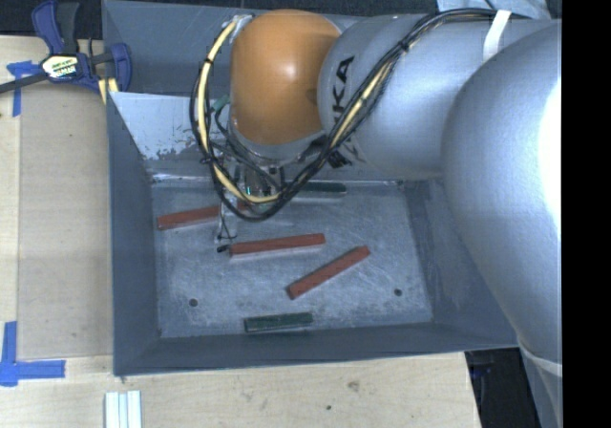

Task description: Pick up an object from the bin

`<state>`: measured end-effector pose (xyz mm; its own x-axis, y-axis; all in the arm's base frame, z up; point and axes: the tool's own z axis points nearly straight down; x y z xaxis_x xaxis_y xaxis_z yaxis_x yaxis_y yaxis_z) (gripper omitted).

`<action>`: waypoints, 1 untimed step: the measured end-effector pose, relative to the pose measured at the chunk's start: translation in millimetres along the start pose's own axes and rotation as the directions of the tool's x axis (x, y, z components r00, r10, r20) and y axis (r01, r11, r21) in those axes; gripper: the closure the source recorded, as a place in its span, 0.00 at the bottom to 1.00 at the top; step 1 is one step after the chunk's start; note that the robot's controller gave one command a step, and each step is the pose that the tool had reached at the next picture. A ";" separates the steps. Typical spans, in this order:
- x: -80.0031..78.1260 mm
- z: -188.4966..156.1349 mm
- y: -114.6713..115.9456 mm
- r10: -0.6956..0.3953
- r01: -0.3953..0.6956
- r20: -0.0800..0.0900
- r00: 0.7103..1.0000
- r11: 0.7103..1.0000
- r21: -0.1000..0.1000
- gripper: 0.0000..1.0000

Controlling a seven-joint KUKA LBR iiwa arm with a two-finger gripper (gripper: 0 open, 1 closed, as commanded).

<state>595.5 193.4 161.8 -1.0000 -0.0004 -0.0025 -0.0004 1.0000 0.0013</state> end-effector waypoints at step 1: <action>-28.8 96.4 -2.4 0.090 -0.090 -0.007 0.996 0.996 0.003 0.00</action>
Offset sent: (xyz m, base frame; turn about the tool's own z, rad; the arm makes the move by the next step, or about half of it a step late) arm 0.0304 -0.0018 -0.0918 0.0921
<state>624.5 191.2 65.5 -0.9959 0.0899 0.0050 0.0899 0.9960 -0.0010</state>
